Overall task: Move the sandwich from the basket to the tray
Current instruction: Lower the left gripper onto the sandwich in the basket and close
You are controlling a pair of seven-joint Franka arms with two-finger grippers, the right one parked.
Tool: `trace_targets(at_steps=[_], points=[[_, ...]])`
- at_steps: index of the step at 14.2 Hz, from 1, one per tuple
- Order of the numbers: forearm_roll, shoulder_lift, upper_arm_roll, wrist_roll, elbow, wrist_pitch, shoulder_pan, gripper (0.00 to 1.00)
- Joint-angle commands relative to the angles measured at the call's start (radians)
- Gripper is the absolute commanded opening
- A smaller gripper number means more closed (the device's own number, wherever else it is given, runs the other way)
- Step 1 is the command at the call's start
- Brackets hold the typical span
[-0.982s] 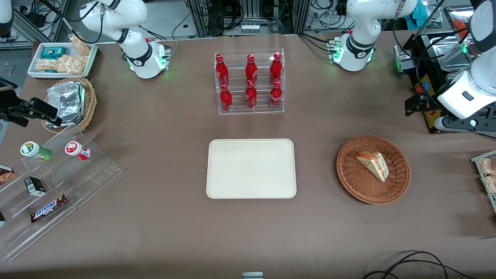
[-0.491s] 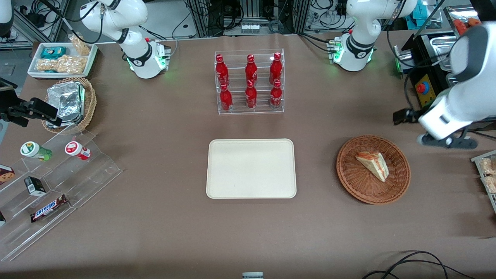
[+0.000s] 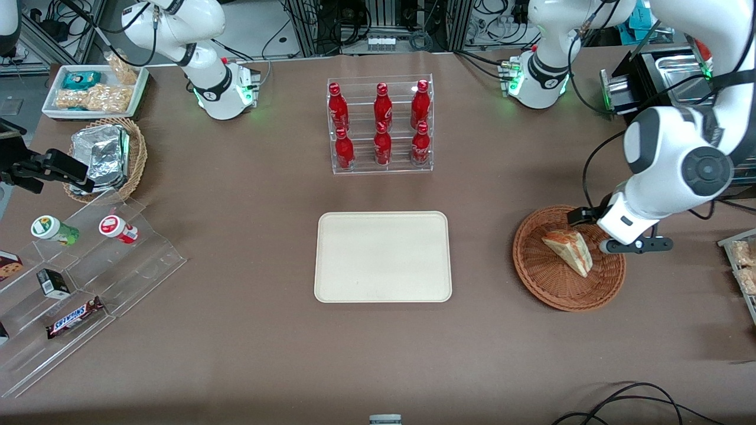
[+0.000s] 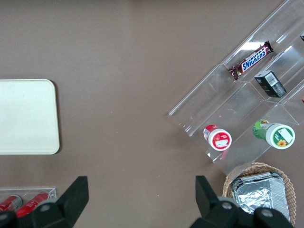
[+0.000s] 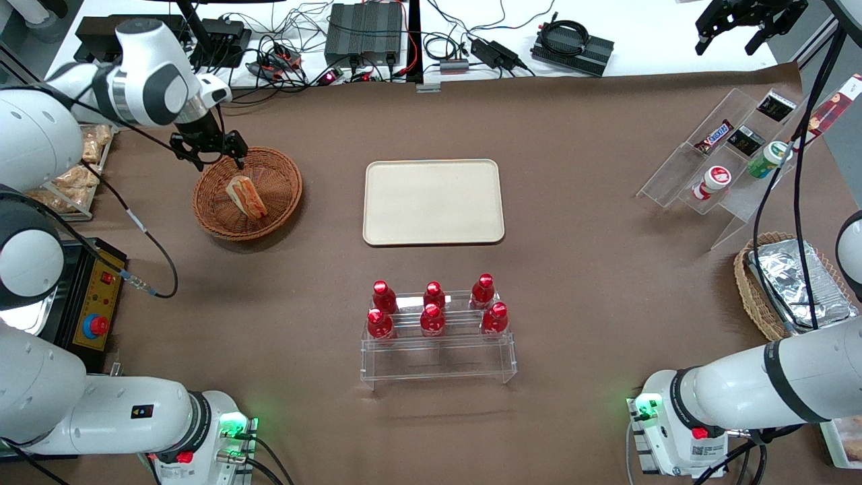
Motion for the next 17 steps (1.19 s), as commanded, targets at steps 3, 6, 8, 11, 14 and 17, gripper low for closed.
trace_targets(at_steps=[3,6,8,11,14,17], points=[[0.01,0.015,0.004,-0.61,-0.089,0.177,0.0,1.0],[0.01,0.093,0.004,-0.821,-0.086,0.258,0.0,1.0],[0.006,0.138,0.005,-0.834,-0.08,0.262,0.003,1.0],[0.007,0.168,0.005,-0.861,-0.06,0.26,0.017,0.31],[0.012,0.167,0.005,-0.851,-0.057,0.24,0.017,0.05],[0.013,0.162,0.002,-0.851,0.093,-0.003,0.009,0.03]])
